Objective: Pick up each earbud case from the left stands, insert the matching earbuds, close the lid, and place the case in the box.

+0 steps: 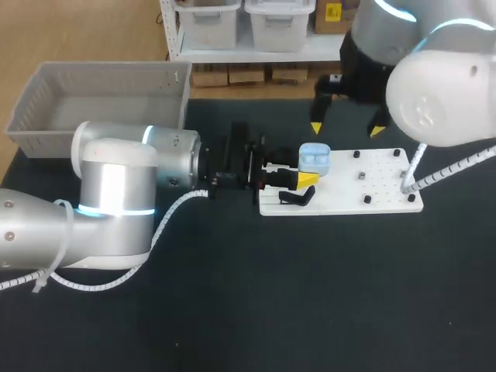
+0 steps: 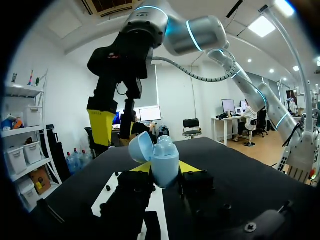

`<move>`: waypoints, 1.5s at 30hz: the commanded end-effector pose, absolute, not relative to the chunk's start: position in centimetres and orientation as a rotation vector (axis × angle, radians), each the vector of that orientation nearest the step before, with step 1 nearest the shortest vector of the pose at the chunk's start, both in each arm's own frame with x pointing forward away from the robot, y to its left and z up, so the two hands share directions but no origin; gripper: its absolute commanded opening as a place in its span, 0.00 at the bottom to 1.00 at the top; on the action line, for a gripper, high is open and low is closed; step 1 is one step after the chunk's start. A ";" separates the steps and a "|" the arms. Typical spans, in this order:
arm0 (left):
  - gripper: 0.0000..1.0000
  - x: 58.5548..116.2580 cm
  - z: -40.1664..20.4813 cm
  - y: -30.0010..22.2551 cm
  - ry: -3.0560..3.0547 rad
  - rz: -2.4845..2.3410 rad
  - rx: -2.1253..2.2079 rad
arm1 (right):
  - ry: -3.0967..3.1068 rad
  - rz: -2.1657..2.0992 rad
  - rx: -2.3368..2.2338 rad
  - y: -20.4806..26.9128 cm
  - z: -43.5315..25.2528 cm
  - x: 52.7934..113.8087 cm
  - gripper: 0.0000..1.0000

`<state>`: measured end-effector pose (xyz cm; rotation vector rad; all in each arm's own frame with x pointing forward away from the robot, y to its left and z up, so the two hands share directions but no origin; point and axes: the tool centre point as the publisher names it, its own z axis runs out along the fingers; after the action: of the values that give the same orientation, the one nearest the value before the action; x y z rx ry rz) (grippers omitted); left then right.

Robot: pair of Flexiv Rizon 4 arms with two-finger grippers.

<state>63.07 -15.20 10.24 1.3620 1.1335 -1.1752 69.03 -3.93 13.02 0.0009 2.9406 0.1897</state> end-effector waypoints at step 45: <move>0.00 63.7 16.2 -9.0 1.211 -1.117 1.178 | 2.574 0.358 -0.194 -6.2 21.9 60.7 1.00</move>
<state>65.16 -11.84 13.97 1.2292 1.1686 -1.1897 62.07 -5.86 22.28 -0.2346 2.7337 0.3572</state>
